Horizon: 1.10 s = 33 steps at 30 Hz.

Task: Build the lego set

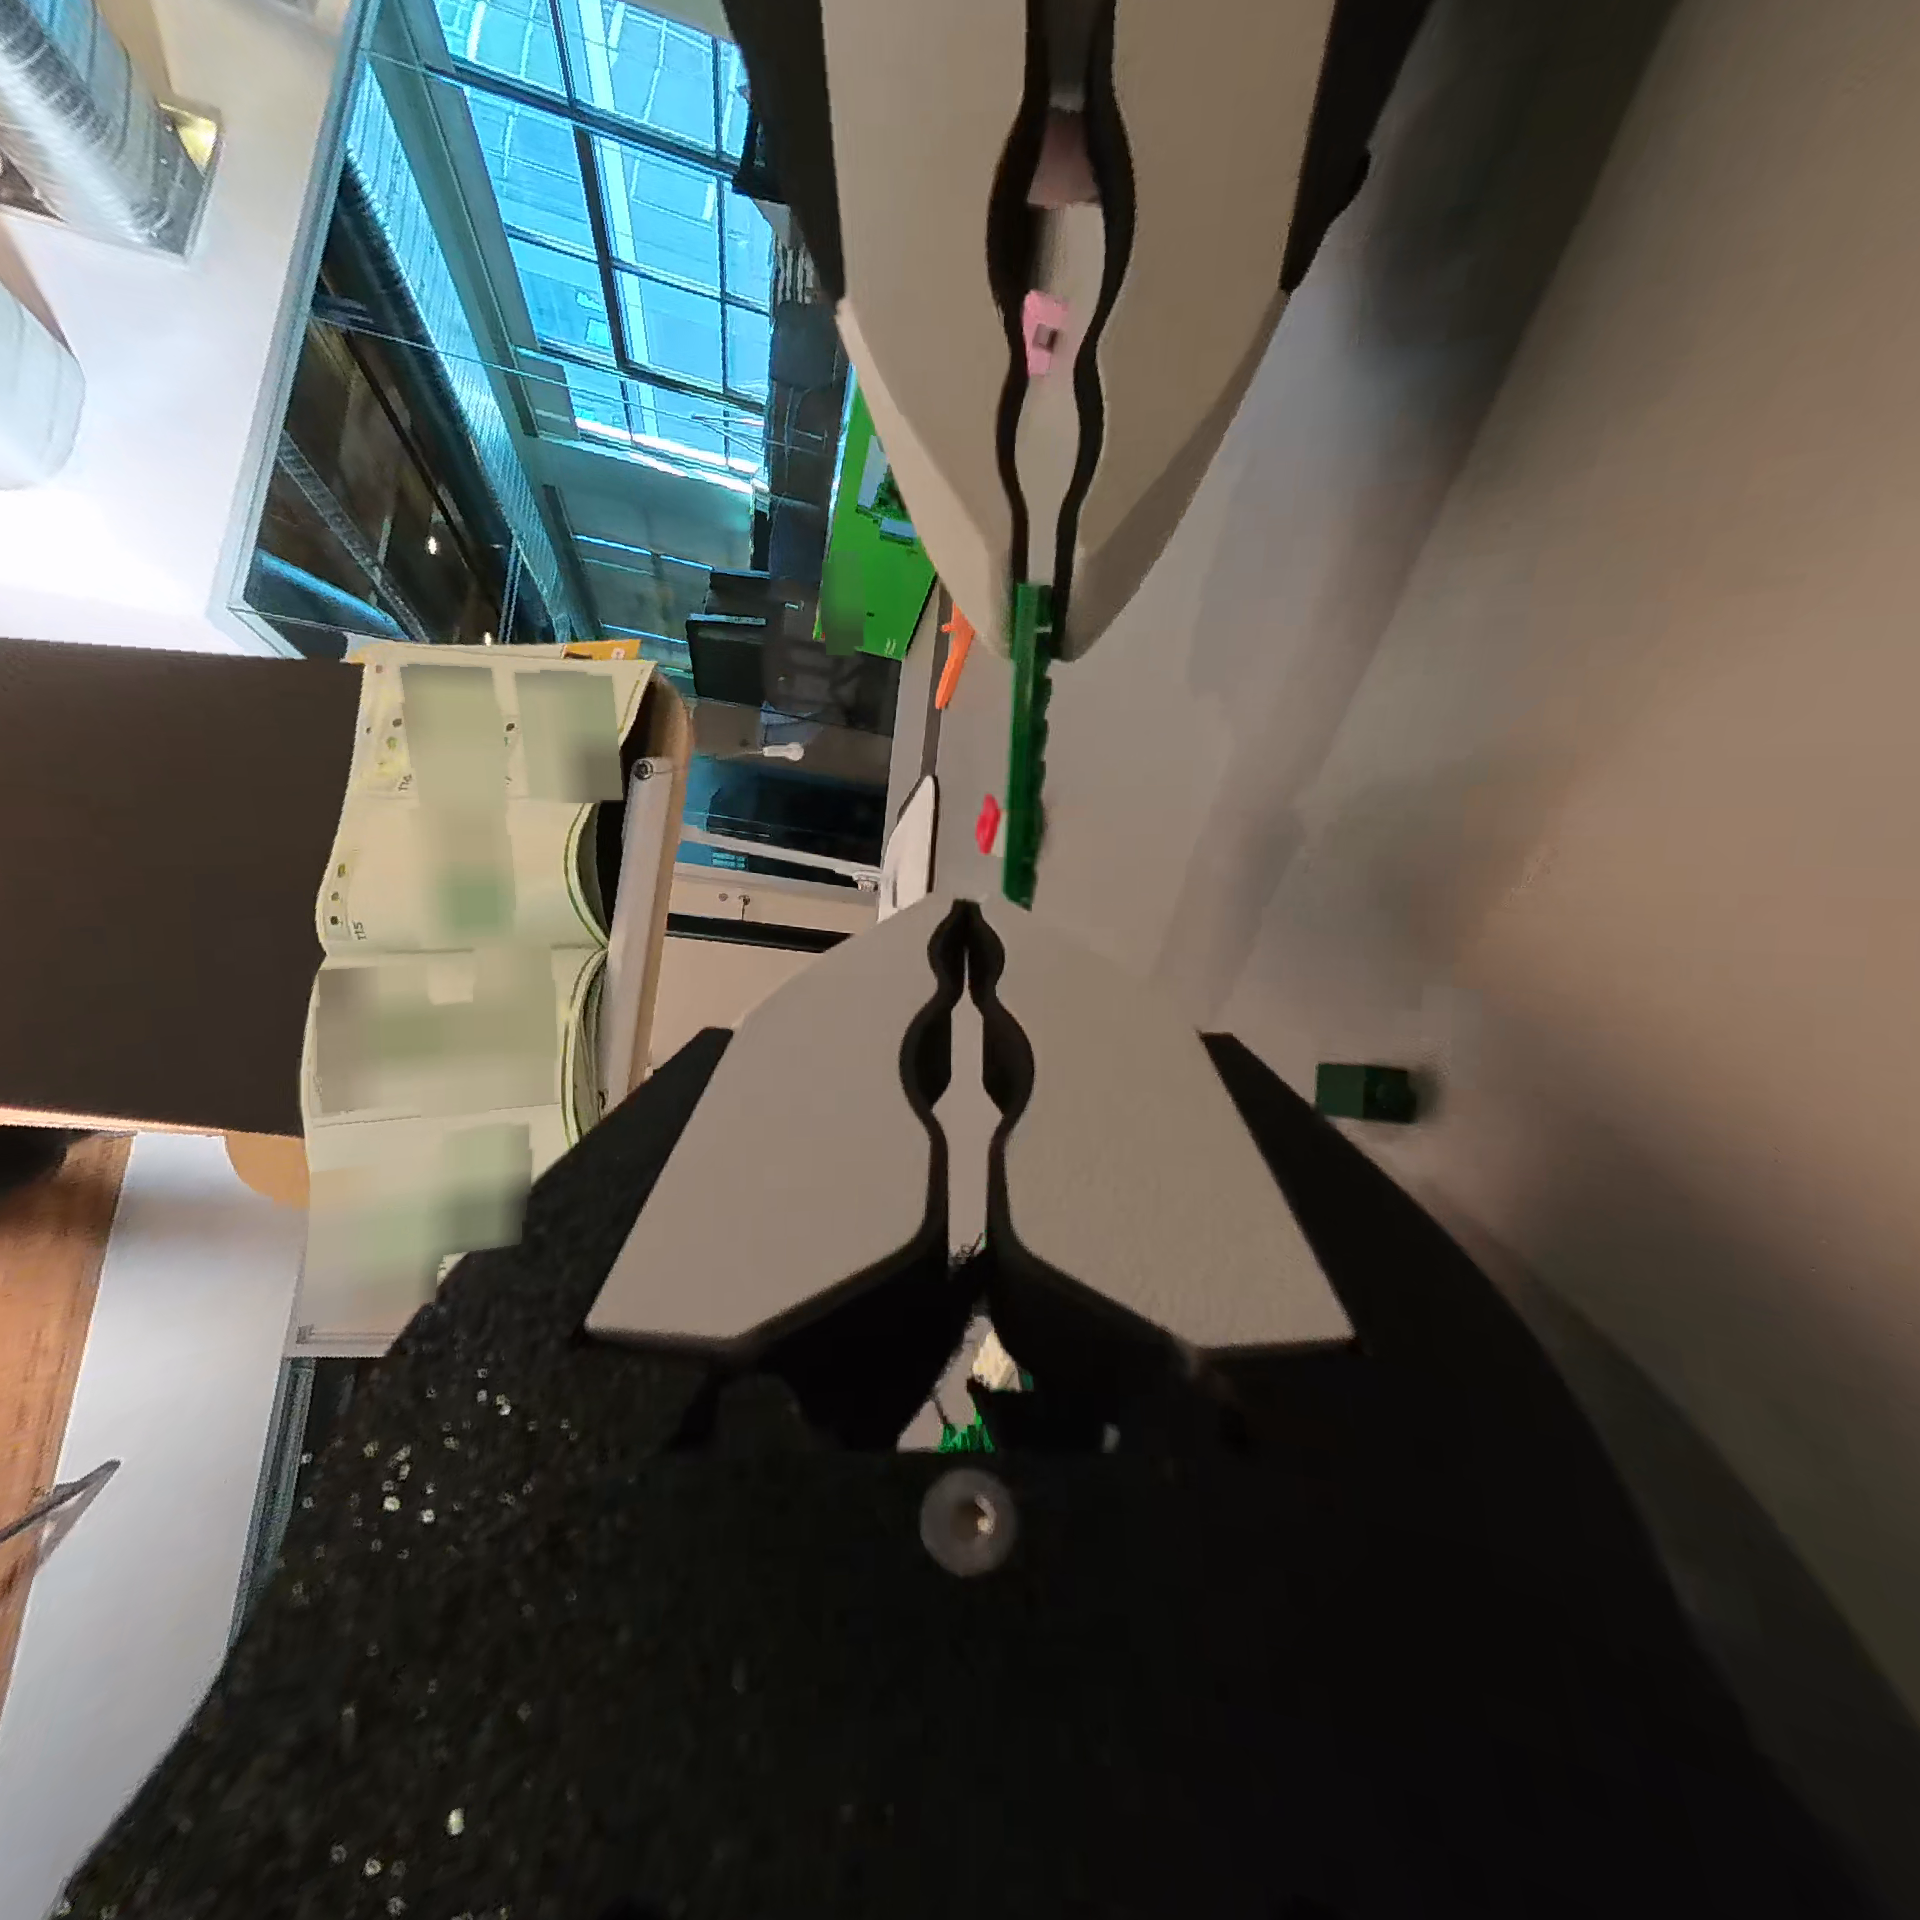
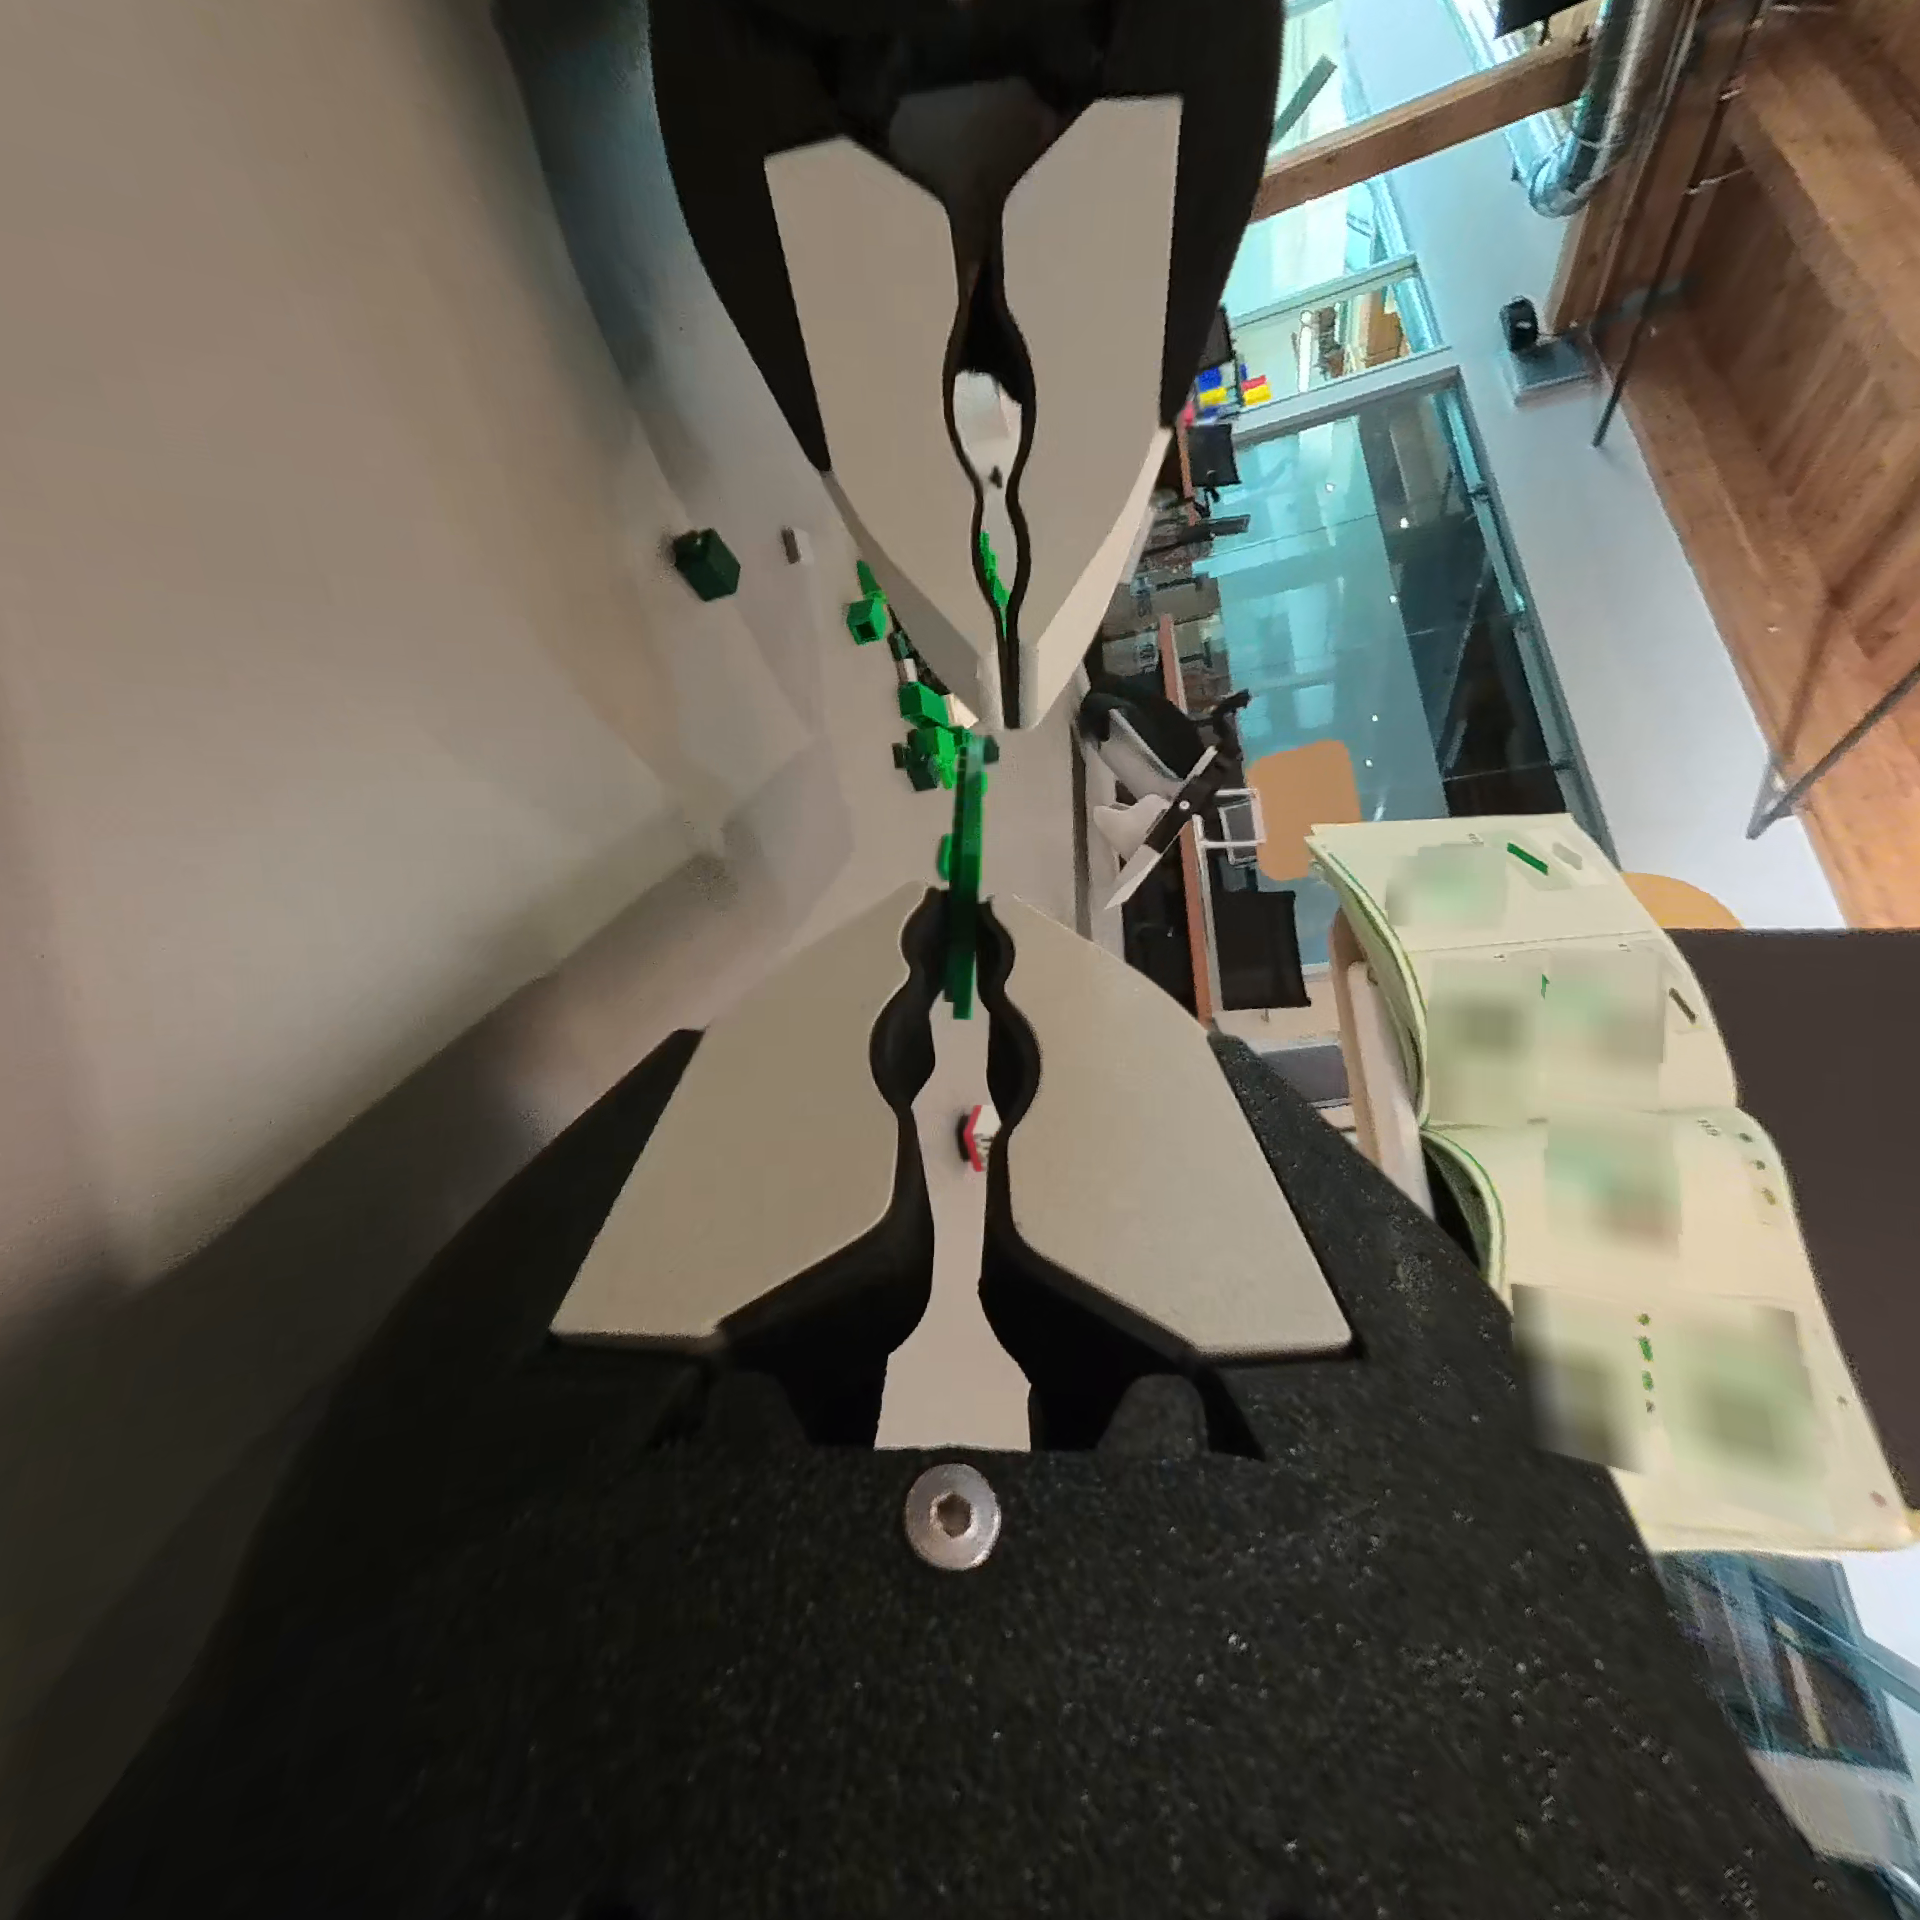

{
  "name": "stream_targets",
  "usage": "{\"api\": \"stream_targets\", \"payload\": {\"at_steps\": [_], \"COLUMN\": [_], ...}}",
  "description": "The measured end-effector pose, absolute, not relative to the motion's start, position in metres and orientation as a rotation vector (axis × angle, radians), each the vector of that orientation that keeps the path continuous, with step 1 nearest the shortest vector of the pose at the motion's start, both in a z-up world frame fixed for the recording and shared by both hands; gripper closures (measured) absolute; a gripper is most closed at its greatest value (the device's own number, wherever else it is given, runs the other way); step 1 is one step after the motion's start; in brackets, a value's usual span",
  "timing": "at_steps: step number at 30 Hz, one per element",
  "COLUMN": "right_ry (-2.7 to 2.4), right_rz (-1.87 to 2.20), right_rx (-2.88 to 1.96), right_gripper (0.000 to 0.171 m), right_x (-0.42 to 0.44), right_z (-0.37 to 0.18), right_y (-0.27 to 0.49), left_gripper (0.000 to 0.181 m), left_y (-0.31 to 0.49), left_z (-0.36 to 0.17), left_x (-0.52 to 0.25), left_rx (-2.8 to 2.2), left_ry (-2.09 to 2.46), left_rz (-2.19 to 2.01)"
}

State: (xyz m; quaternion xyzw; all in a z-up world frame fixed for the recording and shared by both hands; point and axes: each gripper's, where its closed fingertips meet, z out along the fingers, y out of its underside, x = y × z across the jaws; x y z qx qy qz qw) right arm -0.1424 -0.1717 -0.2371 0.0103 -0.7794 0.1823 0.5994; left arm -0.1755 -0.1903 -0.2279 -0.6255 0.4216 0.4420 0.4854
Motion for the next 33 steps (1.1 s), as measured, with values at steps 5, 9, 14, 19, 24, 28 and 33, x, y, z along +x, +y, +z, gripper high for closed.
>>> {"api": "stream_targets", "payload": {"at_steps": [5, 9, 14, 19, 24, 28, 33], "right_ry": [-1.814, -1.843, -1.879, -1.873, -1.912, -1.809, -1.684], "right_rz": [0.507, 0.694, 0.801, 0.782, 0.545, 0.660, 0.762], "right_rx": [-0.043, -0.071, -0.005, -0.029, -0.143, -0.393, -0.527], "right_gripper": [0.167, 0.167, 0.167, 0.165, 0.149, 0.150, 0.157], "right_x": [-0.142, -0.135, -0.125, -0.128, -0.140, -0.149, -0.154], "right_z": [-0.233, -0.229, -0.232, -0.233, -0.248, -0.236, -0.219], "right_y": [-0.164, -0.169, -0.184, -0.178, -0.123, -0.088, -0.076], "left_gripper": [0.175, 0.129, 0.149, 0.177, 0.177, 0.177, 0.177], "left_y": [-0.190, -0.190, -0.193, -0.194, -0.185, -0.175, -0.171], "left_z": [-0.225, -0.228, -0.228, -0.238, -0.241, -0.257, -0.270], "left_x": [-0.173, -0.175, -0.163, -0.158, -0.180, -0.189, -0.189], "left_rx": [-1.539, -1.637, -1.592, -1.622, -1.751, -1.927, -2.065], "left_ry": [0.964, 0.862, 0.911, 1.007, 0.942, 0.944, 0.995], "left_rz": [0.994, 0.777, 0.664, 0.724, 0.866, 0.944, 1.050]}}
